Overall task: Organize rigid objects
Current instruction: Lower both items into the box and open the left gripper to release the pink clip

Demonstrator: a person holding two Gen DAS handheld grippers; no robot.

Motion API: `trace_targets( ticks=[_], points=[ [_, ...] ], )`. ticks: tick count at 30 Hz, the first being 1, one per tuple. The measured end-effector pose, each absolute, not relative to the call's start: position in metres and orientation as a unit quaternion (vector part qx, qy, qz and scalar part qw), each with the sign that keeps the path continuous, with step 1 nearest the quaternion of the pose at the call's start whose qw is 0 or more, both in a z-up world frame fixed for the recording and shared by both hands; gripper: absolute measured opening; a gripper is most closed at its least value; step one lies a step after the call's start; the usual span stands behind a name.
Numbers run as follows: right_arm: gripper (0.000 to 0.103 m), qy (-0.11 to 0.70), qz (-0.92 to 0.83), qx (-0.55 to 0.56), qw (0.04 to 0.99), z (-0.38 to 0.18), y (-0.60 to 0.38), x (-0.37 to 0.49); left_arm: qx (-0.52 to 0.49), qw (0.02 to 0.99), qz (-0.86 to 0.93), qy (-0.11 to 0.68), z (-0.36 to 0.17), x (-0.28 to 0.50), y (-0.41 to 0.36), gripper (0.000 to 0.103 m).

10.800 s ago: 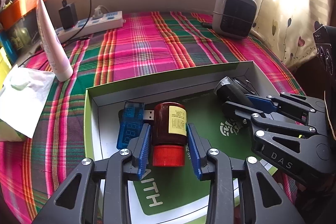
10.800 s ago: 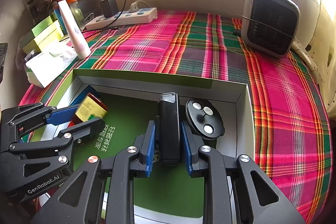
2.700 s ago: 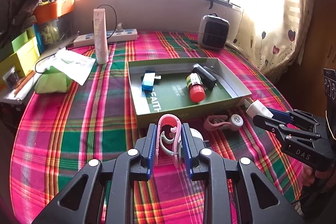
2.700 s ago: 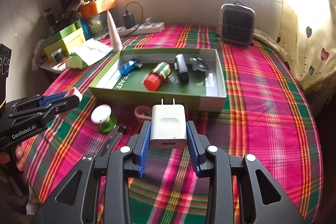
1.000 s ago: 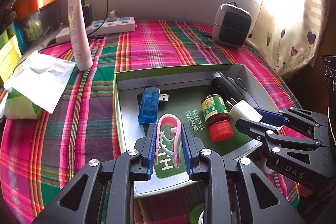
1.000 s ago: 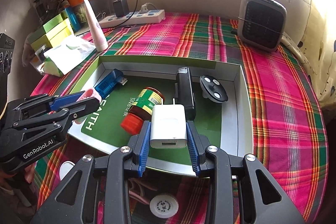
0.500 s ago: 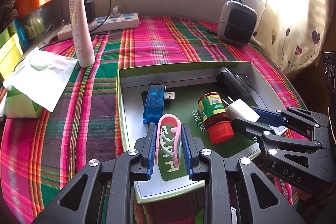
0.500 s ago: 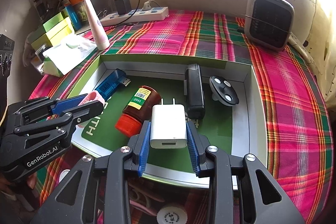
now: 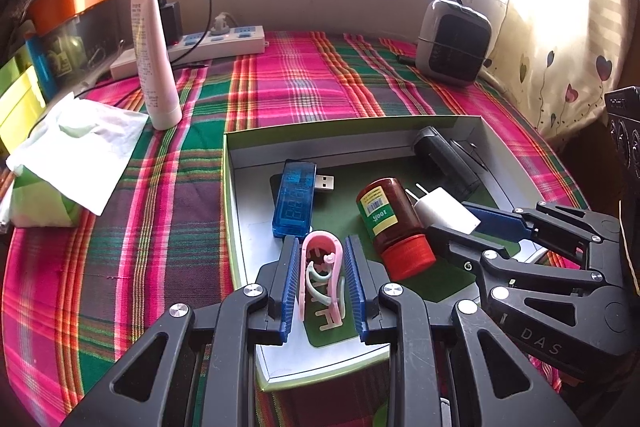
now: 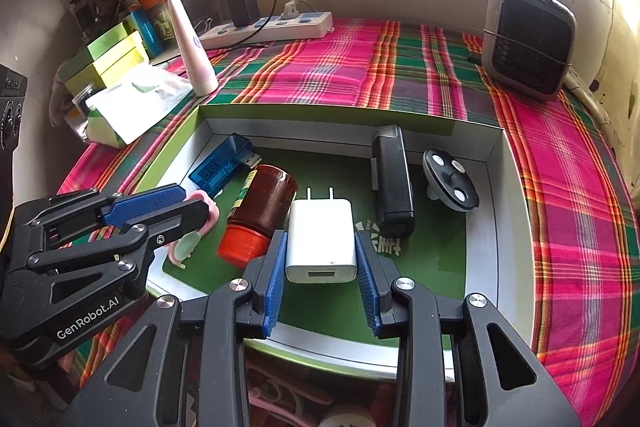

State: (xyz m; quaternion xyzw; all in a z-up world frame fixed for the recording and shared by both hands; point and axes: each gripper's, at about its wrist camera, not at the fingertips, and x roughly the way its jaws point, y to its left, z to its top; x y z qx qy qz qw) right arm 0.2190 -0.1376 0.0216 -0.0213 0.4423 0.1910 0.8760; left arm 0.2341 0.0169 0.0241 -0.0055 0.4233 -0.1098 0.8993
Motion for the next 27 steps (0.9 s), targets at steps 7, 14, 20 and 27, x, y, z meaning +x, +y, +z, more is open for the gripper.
trace_targets(
  ticks=[7,14,20,27],
  points=[
    [0.035,0.443,0.199,-0.019,0.874,0.0203,-0.1345,0.2195,-0.005,0.899,-0.113,0.424,0.0231,0.2343,0.016,0.023],
    [0.035,0.443,0.205,-0.015,0.873,0.0195,-0.1333,0.2194,-0.007,0.899,-0.114,0.423,0.0227,0.2334,0.016,0.023],
    [0.035,0.443,0.213,-0.013,0.871,0.0191,-0.1331,0.219,-0.008,0.9,-0.114,0.421,0.0235,0.2327,0.0166,0.024],
    [0.035,0.444,0.21,-0.009,0.871,0.0182,-0.1343,0.2191,-0.009,0.901,-0.117,0.417,0.0246,0.2315,0.0167,0.029]
  ],
)
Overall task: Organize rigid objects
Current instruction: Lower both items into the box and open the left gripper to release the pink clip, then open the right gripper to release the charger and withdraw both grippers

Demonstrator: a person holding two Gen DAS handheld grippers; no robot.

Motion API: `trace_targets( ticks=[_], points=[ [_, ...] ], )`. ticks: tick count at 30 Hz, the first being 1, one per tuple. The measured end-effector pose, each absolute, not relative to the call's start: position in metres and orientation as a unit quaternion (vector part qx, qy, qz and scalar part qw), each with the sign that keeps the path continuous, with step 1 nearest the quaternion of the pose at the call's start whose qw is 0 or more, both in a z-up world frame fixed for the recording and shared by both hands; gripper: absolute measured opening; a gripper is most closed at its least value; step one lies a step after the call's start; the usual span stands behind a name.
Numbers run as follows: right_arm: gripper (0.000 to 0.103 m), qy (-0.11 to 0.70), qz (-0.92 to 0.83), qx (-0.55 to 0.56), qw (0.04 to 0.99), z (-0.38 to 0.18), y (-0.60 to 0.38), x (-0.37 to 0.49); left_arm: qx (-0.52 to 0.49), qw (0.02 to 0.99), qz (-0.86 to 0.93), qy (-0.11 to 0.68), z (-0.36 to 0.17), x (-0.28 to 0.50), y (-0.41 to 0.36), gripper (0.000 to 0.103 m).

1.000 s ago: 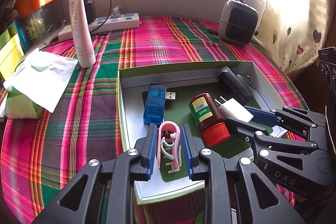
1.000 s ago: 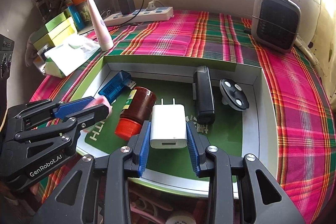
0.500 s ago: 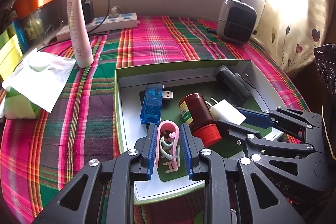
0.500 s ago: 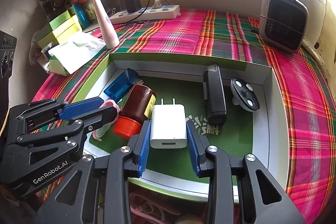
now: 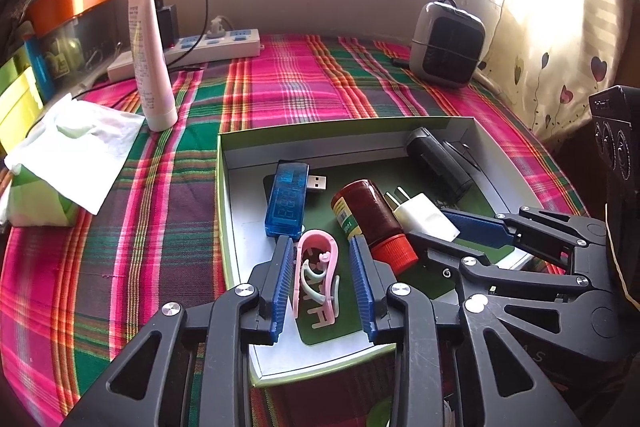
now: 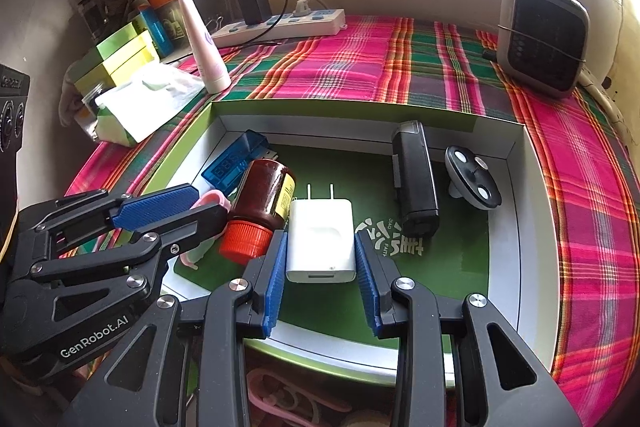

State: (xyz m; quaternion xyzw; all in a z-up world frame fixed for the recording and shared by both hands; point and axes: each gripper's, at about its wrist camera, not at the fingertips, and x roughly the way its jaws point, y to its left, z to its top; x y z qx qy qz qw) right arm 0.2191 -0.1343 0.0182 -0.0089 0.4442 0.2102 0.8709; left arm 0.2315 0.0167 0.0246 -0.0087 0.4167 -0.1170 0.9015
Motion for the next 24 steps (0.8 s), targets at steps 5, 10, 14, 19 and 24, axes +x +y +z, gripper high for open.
trace_targets(
  ticks=[5,10,14,19,24],
  points=[
    [0.035,0.444,0.212,-0.004,0.87,0.018,-0.135,0.219,-0.011,0.903,-0.117,0.414,0.026,0.229,0.017,0.032],
    [0.035,0.444,0.212,0.002,0.87,0.019,-0.136,0.217,-0.009,0.904,-0.117,0.412,0.027,0.228,0.017,0.033],
    [0.035,0.443,0.211,0.004,0.871,0.02,-0.137,0.217,-0.013,0.904,-0.117,0.411,0.028,0.226,0.019,0.036],
    [0.036,0.436,0.211,0.007,0.875,0.023,-0.14,0.215,-0.015,0.905,-0.117,0.408,0.03,0.222,0.02,0.038],
    [0.036,0.434,0.208,0.009,0.877,0.025,-0.141,0.212,-0.017,0.909,-0.116,0.399,0.035,0.216,0.02,0.039]
  ],
)
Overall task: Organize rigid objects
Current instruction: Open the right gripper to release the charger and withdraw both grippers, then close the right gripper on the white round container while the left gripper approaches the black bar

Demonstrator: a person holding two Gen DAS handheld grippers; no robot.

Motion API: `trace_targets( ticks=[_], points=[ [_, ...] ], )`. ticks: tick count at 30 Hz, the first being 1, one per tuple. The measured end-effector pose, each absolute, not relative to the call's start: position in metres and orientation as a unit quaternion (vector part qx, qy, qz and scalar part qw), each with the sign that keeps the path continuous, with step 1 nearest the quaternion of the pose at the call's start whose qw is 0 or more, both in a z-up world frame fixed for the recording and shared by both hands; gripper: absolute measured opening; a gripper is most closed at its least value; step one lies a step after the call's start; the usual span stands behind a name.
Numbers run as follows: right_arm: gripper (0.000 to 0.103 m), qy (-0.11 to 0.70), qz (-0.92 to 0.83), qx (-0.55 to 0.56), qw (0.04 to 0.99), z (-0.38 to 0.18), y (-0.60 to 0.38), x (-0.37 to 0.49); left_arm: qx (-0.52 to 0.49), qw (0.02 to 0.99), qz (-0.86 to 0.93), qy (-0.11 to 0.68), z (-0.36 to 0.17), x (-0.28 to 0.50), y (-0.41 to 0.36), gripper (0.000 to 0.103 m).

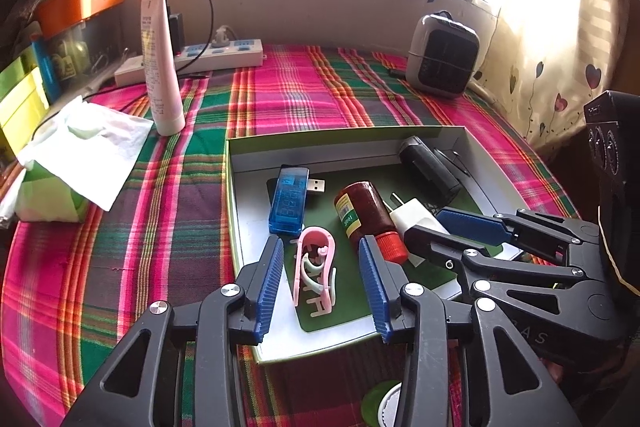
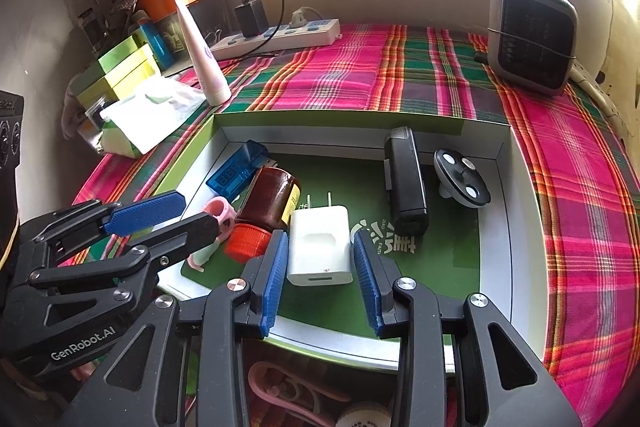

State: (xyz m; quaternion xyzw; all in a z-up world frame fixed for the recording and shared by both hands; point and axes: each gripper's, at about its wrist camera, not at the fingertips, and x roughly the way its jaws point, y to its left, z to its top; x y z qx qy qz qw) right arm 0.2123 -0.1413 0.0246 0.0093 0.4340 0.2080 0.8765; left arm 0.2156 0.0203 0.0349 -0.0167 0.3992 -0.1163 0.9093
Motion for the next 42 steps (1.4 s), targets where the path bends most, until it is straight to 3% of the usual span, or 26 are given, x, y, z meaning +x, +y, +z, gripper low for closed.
trace_targets(
  ticks=[42],
  points=[
    [0.045,0.397,0.15,0.037,0.905,0.046,-0.189,0.128,-0.06,0.918,-0.097,0.381,0.048,0.134,0.06,0.04]
  ],
)
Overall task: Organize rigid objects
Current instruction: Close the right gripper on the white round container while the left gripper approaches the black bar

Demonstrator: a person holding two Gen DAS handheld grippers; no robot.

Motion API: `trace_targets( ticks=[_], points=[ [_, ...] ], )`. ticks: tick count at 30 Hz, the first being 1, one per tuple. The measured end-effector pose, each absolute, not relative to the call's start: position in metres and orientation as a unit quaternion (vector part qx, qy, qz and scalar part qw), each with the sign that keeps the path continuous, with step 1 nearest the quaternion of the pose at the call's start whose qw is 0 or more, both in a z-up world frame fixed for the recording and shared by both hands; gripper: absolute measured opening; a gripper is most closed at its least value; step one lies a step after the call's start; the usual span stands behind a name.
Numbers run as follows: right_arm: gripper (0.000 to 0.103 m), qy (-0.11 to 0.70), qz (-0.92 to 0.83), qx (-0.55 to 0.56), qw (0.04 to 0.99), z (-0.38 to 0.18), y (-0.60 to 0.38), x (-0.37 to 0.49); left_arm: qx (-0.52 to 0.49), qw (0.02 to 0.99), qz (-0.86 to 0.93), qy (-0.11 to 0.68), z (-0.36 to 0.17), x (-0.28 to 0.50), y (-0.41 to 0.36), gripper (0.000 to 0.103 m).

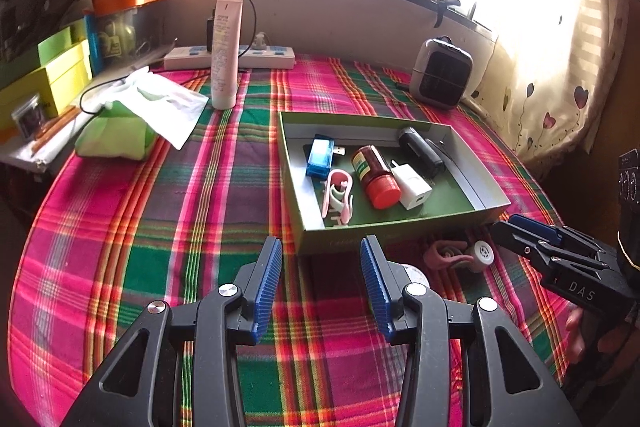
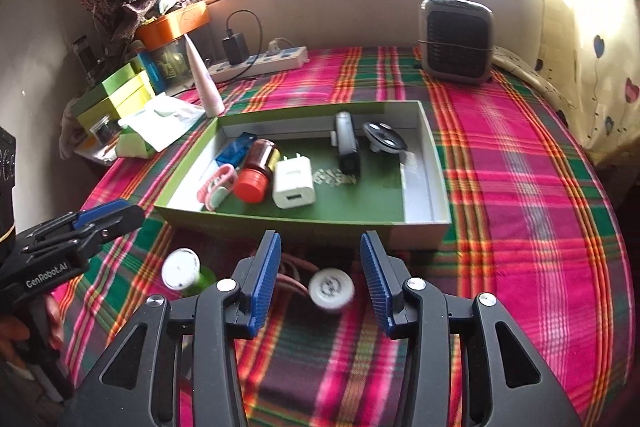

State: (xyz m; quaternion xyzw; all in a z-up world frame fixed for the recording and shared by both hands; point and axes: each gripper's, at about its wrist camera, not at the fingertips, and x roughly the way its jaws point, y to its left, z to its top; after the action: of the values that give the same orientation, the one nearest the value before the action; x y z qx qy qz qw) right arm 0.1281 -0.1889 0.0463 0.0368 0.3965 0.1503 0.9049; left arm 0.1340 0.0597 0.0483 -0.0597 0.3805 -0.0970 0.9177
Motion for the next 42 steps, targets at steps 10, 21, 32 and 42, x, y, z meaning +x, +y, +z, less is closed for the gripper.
trace_targets(
  ticks=[10,21,32,42],
  points=[
    [0.048,0.414,0.152,0.032,0.897,0.03,-0.195,0.122,-0.069,0.908,-0.105,0.401,0.035,0.12,0.069,0.04],
    [0.049,0.426,0.136,-0.007,0.895,0.02,-0.184,0.129,-0.07,0.898,-0.117,0.418,0.027,0.108,0.07,0.04],
    [0.049,0.437,0.137,-0.011,0.889,0.012,-0.185,0.138,-0.061,0.885,-0.151,0.437,0.021,0.107,0.044,0.04],
    [0.034,0.434,0.144,-0.005,0.889,0.012,-0.192,0.138,-0.044,0.879,-0.157,0.449,0.02,0.107,0.016,0.04]
  ],
)
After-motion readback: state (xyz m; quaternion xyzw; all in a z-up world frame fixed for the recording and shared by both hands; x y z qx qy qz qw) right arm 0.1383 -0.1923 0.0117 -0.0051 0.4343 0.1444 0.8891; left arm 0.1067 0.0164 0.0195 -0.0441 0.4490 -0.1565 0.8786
